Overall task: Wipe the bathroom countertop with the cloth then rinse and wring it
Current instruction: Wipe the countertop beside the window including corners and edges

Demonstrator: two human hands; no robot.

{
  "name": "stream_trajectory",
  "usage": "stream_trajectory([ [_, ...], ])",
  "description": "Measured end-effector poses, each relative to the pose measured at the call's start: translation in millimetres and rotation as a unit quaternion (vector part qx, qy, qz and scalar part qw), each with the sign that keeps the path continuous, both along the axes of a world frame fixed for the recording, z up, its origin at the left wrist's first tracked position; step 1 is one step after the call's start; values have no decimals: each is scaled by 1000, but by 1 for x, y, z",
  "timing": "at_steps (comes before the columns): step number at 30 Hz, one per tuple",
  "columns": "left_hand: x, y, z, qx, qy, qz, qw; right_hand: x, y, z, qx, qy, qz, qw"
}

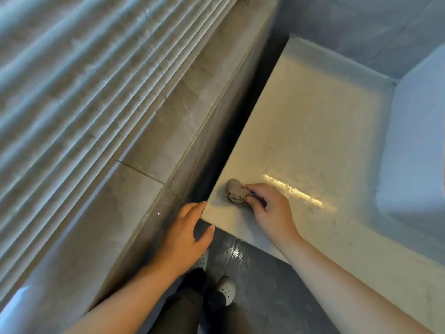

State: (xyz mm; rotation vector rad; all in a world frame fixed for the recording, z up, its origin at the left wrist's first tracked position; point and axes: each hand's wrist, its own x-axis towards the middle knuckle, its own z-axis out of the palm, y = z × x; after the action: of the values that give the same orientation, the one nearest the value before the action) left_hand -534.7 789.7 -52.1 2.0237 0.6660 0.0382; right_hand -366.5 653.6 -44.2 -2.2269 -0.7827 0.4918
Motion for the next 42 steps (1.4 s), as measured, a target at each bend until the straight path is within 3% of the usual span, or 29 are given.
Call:
stream_trajectory([
  [5,-2,1,0,-19,-2,6,1000,0,-7,20,-28,92,17,995],
  [12,-10,-1,-1,-7,7,36,999,42,47,33,22,-22,-37,999],
  [16,-23,0,-4,-8,28,58,998,36,66,9,-14,-27,-18,999],
  [21,-37,-1,-4,1,48,75,996,3,53,-6,7,-36,28,999],
  [31,-69,-8,2,26,67,88,994,-29,29,-4,2,-31,113,993],
  [42,-92,-24,20,18,120,104,987,-58,-28,-1,-3,-21,136,990],
])
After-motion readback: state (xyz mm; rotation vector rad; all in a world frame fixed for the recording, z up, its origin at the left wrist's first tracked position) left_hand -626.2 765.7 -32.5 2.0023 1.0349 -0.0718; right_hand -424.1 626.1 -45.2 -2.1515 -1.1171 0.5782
